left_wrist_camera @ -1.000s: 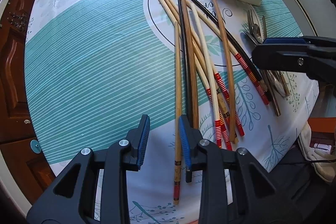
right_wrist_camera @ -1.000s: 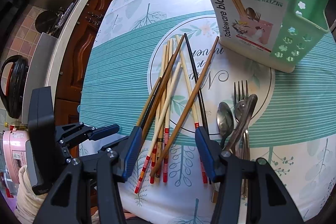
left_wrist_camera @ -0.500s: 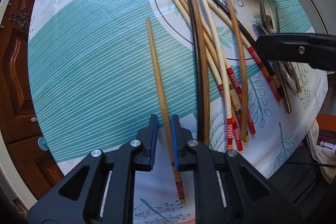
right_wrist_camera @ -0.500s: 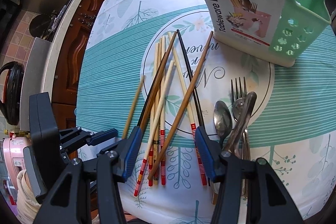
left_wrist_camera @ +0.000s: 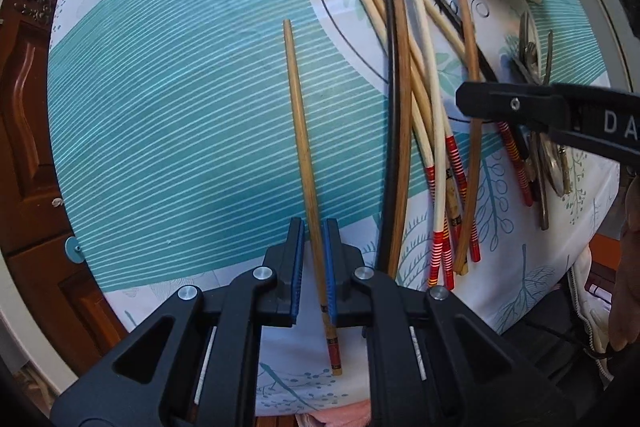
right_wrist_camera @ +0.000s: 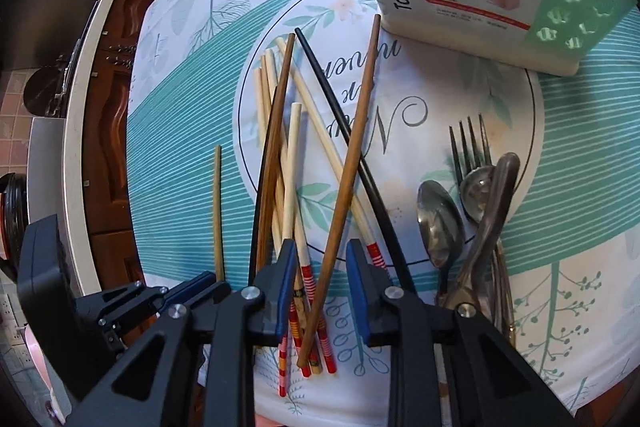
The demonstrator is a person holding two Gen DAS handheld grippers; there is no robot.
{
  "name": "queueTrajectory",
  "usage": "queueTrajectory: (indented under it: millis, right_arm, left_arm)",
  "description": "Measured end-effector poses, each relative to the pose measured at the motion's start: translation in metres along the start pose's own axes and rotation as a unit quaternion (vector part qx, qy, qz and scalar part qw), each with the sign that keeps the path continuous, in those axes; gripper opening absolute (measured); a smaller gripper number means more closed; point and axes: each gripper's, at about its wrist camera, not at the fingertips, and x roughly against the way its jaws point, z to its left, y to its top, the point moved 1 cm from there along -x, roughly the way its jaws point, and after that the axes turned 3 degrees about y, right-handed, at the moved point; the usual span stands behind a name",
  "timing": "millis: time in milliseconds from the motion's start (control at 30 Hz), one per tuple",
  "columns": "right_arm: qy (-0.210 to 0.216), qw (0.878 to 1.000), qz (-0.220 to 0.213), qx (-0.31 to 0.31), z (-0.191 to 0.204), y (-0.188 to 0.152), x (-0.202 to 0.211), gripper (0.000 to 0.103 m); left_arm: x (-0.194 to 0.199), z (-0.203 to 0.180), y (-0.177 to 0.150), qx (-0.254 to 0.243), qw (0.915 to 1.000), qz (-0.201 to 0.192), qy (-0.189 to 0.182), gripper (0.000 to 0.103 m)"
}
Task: Organize utensils
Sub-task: 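Lift the wooden chopstick with the left tool and drop it into the green holder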
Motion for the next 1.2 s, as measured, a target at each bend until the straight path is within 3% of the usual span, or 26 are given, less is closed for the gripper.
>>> queueTrajectory:
  millis: [200, 400, 567, 733, 867, 933, 1100, 1200]
  right_arm:
    - [-0.042, 0.999, -0.005, 0.001, 0.007, 0.006, -0.007, 0.017]
    - [-0.077, 0.997, -0.010, 0.014, 0.014, 0.008, -0.011, 0.007]
    - [-0.040, 0.999, -0.012, 0.019, 0.010, 0.004, -0.001, 0.007]
    - [0.003, 0.997, -0.044, 0.062, 0.017, -0.010, 0.033, 0.007]
    - [0.049, 0.988, -0.095, 0.114, 0.021, -0.019, 0.073, 0.007]
    - [0.063, 0.979, -0.136, 0.136, 0.022, -0.022, 0.097, 0.007]
    - [0.077, 0.948, -0.268, 0.152, 0.012, -0.010, 0.166, 0.007]
    - [0.074, 0.926, -0.342, 0.141, 0.001, 0.005, 0.199, 0.007]
  left_arm:
    - [-0.005, -0.012, 0.024, 0.010, 0.9994, 0.029, 0.015, 0.005]
    - [-0.004, -0.017, 0.028, 0.022, 0.9995, 0.005, 0.021, 0.004]
    - [0.007, -0.016, 0.020, 0.038, 0.9986, -0.035, 0.015, 0.004]
    - [0.048, -0.020, 0.020, 0.049, 0.9921, -0.115, 0.014, 0.004]
    - [0.102, -0.028, 0.026, 0.058, 0.9790, -0.195, 0.009, 0.004]
    - [0.135, -0.032, 0.031, 0.063, 0.9674, -0.245, 0.005, 0.004]
    - [0.213, -0.051, 0.058, 0.093, 0.9213, -0.377, -0.011, 0.004]
    - [0.250, -0.054, 0.079, 0.109, 0.9009, -0.419, -0.031, 0.004]
